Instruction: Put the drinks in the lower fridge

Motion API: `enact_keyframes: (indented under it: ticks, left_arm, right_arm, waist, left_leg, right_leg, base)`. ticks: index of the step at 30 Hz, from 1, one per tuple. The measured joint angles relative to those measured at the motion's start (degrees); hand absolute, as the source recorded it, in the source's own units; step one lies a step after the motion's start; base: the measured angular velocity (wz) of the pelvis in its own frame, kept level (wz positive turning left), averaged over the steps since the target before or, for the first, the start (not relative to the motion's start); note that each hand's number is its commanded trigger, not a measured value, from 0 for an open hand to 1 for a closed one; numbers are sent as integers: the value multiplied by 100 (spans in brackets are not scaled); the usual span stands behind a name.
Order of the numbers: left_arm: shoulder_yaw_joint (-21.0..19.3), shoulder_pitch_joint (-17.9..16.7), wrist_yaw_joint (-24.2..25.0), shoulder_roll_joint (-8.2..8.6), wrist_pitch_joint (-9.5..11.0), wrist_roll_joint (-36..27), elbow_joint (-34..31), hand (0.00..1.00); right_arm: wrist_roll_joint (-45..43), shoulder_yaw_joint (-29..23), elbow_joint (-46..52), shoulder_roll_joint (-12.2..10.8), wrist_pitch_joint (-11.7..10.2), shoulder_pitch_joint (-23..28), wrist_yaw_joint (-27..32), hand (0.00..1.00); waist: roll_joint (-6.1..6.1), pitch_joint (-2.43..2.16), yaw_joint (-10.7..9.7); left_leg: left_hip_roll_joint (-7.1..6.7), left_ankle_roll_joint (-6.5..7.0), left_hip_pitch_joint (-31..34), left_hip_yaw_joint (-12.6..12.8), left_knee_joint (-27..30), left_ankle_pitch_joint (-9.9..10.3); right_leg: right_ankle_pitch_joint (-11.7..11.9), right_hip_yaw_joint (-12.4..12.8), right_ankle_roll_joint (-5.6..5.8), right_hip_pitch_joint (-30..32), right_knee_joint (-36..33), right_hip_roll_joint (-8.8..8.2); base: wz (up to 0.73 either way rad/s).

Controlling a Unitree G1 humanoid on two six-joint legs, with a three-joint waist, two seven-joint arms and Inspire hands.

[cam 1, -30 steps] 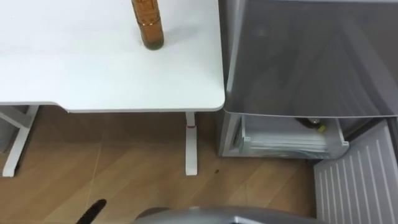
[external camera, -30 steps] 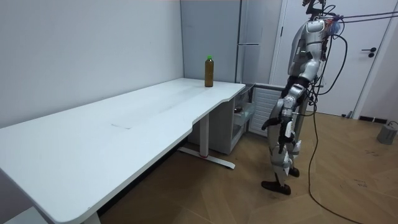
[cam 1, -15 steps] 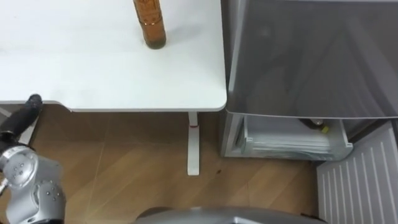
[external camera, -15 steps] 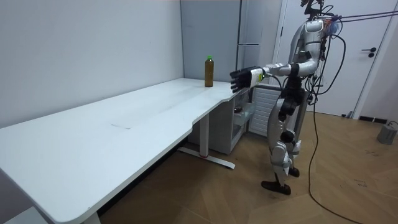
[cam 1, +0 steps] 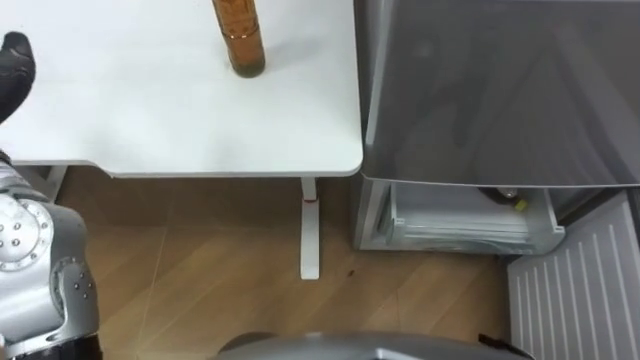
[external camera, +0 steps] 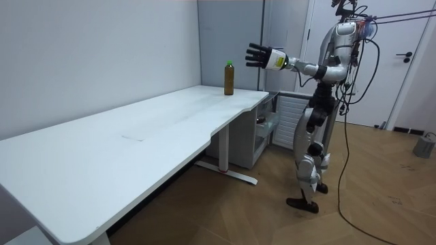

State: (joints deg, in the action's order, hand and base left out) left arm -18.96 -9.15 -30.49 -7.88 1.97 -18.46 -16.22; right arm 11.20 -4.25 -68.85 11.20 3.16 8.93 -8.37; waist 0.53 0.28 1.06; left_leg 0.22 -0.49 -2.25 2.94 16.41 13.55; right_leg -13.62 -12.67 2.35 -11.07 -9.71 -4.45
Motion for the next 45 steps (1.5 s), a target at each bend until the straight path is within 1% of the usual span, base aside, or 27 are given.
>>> enact_keyframes:
  ticks: [2, 5, 6, 7, 8, 9, 11, 12, 13, 14, 16, 19, 26, 28, 29, 33, 34, 39, 41, 43, 45]
  left_arm:
    - [118, 0, 118, 2, 0, 0, 0, 0]
    - [293, -1, 493, 2, -2, 1, 7, 0]
    - [380, -1, 682, 1, -8, -2, 27, 0]
    - [442, -1, 885, 1, -40, -2, 62, 0]
    - [471, -1, 982, 3, -59, -2, 71, 0]
    - [508, -1, 1192, 2, -89, -2, 93, 0]
    - [564, 2, 1451, 1, -126, -2, 150, 0]
    - [583, 7, 1629, 1, -172, -9, 191, 0]
    - [615, 7, 1775, 1, -209, -16, 193, 0]
    - [639, 10, 1843, 2, -209, -19, 193, 0]
    - [730, 16, 2084, 0, -211, -131, 193, 0]
    - [832, 53, 2279, -2, -213, -235, 256, 0]
    - [864, 115, 2576, -1, -359, -227, 304, 0]
    - [864, 132, 2665, 1, -406, -217, 420, 0]
    - [864, 136, 2674, 2, -433, -212, 466, 0]
    - [863, 137, 2703, 2, -643, -208, 736, 0]
    - [863, 136, 2705, 2, -695, -210, 761, 0]
    - [835, 136, 2715, 1, -795, -194, 804, 0]
    - [799, 150, 2714, 0, -796, -191, 845, 0]
    - [794, 271, 2695, 0, -796, -164, 985, 0]
    - [793, 302, 2687, 0, -796, -124, 1004, 0]
  right_arm:
    - [2, -33, 0, -11, -2, 1, -4, 0]
    - [-3, -97, -18, -18, -1, 5, -38, 0]
    - [1, -114, -40, -19, 0, -6, -54, 0]
    - [-6, -158, -55, -21, 4, -5, -58, 0]
    - [-8, -162, -56, -21, 4, -4, -57, 0]
    - [-8, -166, -56, -21, 2, -6, -59, 0]
    - [-20, -171, -68, -18, 0, -33, -59, 0]
    - [-25, -178, -129, -14, -1, -84, -58, 0]
    - [-23, -177, -161, -9, -4, -106, -59, 0]
    - [-23, -177, -167, -9, -5, -105, -58, 0]
    - [-21, -175, -201, -10, -6, -115, -56, 0]
    - [-20, -162, -248, -9, -6, -142, -51, 0]
    - [-23, -165, -242, -11, 4, -131, -35, 0]
    - [-19, -173, -238, -12, 28, -129, -33, 0]
    - [-19, -192, -235, -15, 44, -130, -34, 0]
    - [-14, -209, -217, -23, 83, -120, -35, 0]
    - [-11, -216, -224, -28, 120, -120, -35, 0]
    - [-28, -276, -231, -28, 226, -115, 9, 0]
    - [-36, -280, -240, -28, 270, -109, 12, 0]
    - [-102, -295, -249, -28, 299, -68, 28, 0]
    - [-274, -323, -252, -28, 325, -46, 36, 0]
  waist:
    - [-3, -1, -42]
    - [-25, -9, -110]
    - [-53, -21, -121]
    - [-50, -21, -135]
    - [-53, -19, -144]
    - [-55, -16, -180]
    - [-55, -8, -238]
    - [-31, -7, -248]
    - [-41, 1, -276]
    - [-32, -4, -285]
    - [-32, 2, -330]
    - [-38, 6, -391]
    - [-38, 16, -424]
    - [-52, 32, -430]
    - [-47, 31, -435]
    - [-35, 22, -442]
    - [-35, 16, -446]
    - [-39, 8, -518]
    - [-42, 10, -552]
    - [-37, 9, -558]
    - [-38, 11, -555]
  left_leg:
    - [-3, 0, 8, -3, -5, 0]
    - [-5, 0, 13, -2, 19, 0]
    - [-6, 0, 8, 5, 15, -1]
    - [-5, 0, 1, 17, 9, -1]
    - [-4, 0, 0, 21, 10, -1]
    - [-3, 0, -3, 24, 2, -1]
    - [5, 0, -12, 53, -9, -1]
    - [17, 0, -24, 104, -21, 0]
    - [24, 0, -20, 137, -41, 0]
    - [26, 0, -14, 148, -53, -1]
    - [27, 0, -17, 169, -69, -1]
    - [29, 0, -42, 191, -100, -1]
    - [47, -1, -106, 277, -121, 0]
    - [51, 0, -112, 288, -121, 1]
    - [52, -1, -112, 288, -121, 1]
    - [76, -6, -111, 290, -115, 4]
    - [83, -8, -111, 291, -112, 5]
    - [92, -12, -121, 309, -110, 3]
    - [96, -12, -140, 335, -112, 3]
    - [102, -12, -160, 361, -112, 3]
    - [108, -12, -194, 410, -117, 3]
  right_leg:
    - [0, 2, 0, 6, 3, 0]
    - [0, 11, 0, 8, 11, 0]
    - [0, 18, 0, 8, 15, -1]
    - [0, 32, 0, 9, 20, -1]
    - [0, 40, 0, 11, 20, -1]
    - [0, 44, 0, 14, 16, -1]
    - [0, 127, 0, 32, 6, 4]
    - [0, 154, 0, 44, 4, 8]
    - [0, 174, 0, 76, -6, 8]
    - [1, 183, -1, 98, -15, 8]
    - [1, 210, -2, 116, -17, 8]
    - [1, 240, -2, 115, -15, 8]
    - [1, 324, -2, 108, -14, 13]
    - [3, 330, -5, 110, -21, 13]
    - [3, 330, -6, 111, -22, 14]
    - [13, 330, -22, 114, -35, 34]
    - [17, 330, -28, 113, -35, 42]
    - [21, 337, -35, 112, -37, 50]
    - [21, 376, -35, 113, -51, 53]
    - [21, 410, -35, 124, -90, 54]
    - [21, 459, -35, 120, -95, 55]
  base:
    - [0]
    - [0]
    - [-3]
    - [-4]
    - [-3]
    - [0]
    - [-9]
    - [-18]
    - [-17]
    - [-11]
    - [-6]
    - [-4]
    - [-7]
    - [-2]
    - [0]
    - [0]
    - [0]
    - [-1]
    - [-7]
    - [-7]
    - [-12]
